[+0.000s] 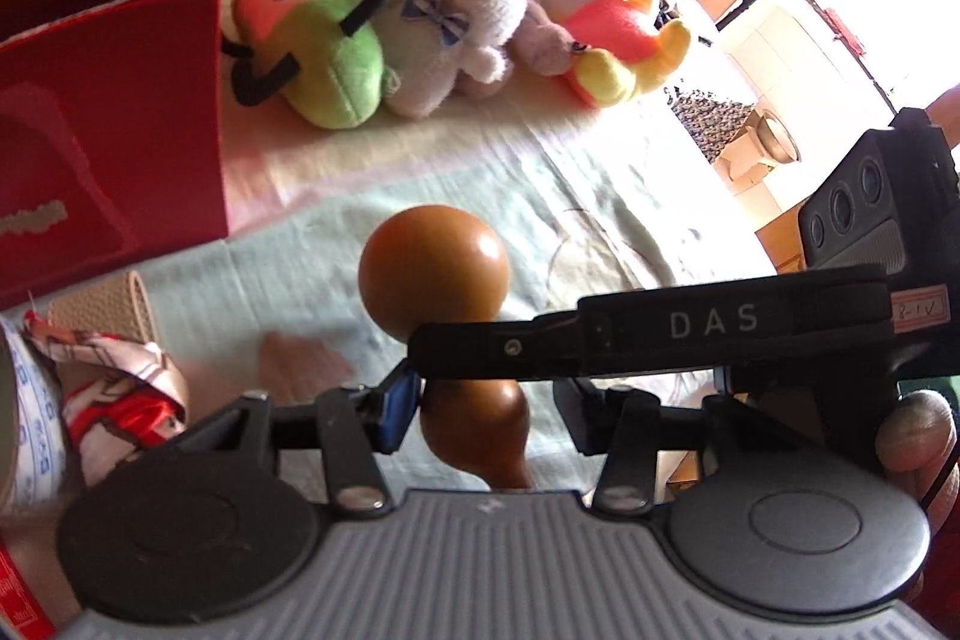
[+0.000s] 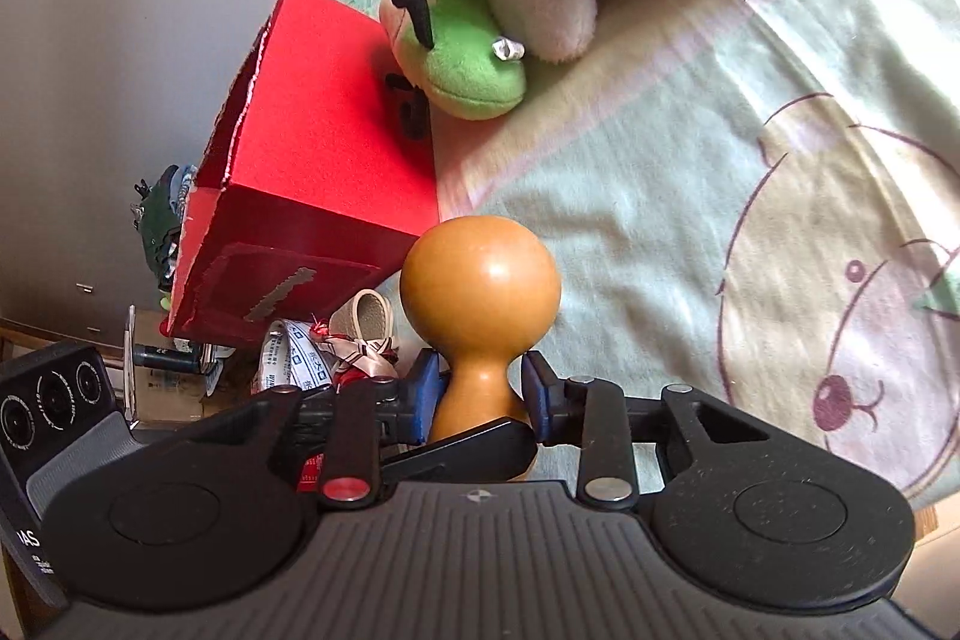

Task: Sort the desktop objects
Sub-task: 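Carry the gourd with the right gripper over into the red box, then lower the gourd to the box floor and open the right gripper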

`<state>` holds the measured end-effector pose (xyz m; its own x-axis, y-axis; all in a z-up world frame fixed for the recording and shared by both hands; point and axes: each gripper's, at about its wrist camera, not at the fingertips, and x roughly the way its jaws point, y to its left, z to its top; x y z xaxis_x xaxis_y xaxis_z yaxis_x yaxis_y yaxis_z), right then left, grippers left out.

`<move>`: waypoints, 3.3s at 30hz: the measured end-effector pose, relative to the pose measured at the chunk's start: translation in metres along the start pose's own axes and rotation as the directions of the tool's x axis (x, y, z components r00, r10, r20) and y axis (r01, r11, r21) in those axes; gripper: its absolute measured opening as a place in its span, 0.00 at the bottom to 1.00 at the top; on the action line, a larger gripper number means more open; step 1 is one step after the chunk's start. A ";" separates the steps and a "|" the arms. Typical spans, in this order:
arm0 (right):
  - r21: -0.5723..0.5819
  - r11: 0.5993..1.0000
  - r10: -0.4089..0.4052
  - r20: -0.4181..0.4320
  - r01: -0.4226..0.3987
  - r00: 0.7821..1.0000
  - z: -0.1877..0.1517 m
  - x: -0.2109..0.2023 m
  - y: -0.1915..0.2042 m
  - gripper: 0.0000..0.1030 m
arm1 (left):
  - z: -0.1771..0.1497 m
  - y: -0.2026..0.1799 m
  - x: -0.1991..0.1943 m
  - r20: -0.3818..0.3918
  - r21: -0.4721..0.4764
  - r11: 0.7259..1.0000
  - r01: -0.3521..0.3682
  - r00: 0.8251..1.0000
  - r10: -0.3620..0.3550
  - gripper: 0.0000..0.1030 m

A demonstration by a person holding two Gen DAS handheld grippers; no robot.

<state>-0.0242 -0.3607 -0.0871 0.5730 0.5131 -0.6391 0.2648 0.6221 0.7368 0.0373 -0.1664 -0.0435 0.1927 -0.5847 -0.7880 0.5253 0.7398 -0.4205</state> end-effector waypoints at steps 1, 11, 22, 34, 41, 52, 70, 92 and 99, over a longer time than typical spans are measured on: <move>-0.006 1.000 0.001 0.014 0.000 1.000 0.000 -0.007 0.001 0.32 | 0.001 -0.006 -0.003 0.009 0.011 1.000 0.004 1.000 -0.004 0.48; -0.160 0.986 0.070 0.145 -0.046 0.987 0.014 -0.054 0.056 0.32 | 0.028 -0.045 -0.060 0.175 0.119 0.993 -0.022 0.985 0.001 0.49; -0.300 0.950 0.144 0.174 -0.087 0.974 0.061 -0.036 0.154 0.32 | 0.079 -0.013 -0.137 0.303 0.186 0.977 -0.104 0.952 0.044 0.49; -0.343 0.936 0.107 0.082 -0.073 0.991 0.111 0.068 0.229 0.31 | 0.127 0.093 -0.164 0.295 0.139 0.975 -0.172 0.947 0.124 0.49; -0.296 0.955 0.012 -0.001 -0.012 1.000 0.114 0.132 0.227 0.31 | 0.131 0.148 -0.135 0.180 0.081 0.982 -0.169 0.972 0.153 0.49; -0.220 0.972 -0.124 -0.162 0.087 0.979 0.111 0.205 0.220 0.31 | 0.126 0.198 -0.078 -0.090 0.090 0.966 -0.241 0.964 0.249 0.49; -0.143 0.974 -0.208 -0.250 0.176 0.946 0.107 0.226 0.194 0.32 | 0.131 0.231 -0.052 -0.249 0.036 0.966 -0.258 0.933 0.258 0.50; -0.220 0.966 -0.190 -0.239 0.138 0.952 0.094 0.216 0.189 0.11 | 0.130 0.229 -0.050 -0.243 -0.001 0.961 -0.275 0.933 0.267 0.50; -0.227 0.966 -0.178 -0.238 0.123 0.955 0.091 0.214 0.184 0.10 | 0.130 0.227 -0.050 -0.230 0.004 0.961 -0.275 0.935 0.268 0.51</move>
<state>0.2179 -0.1898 -0.0681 0.3154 0.5202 -0.7937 0.1507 0.7983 0.5831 0.2546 -0.0124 -0.0416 0.1305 -0.2717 -0.9535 0.4550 0.8708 -0.1859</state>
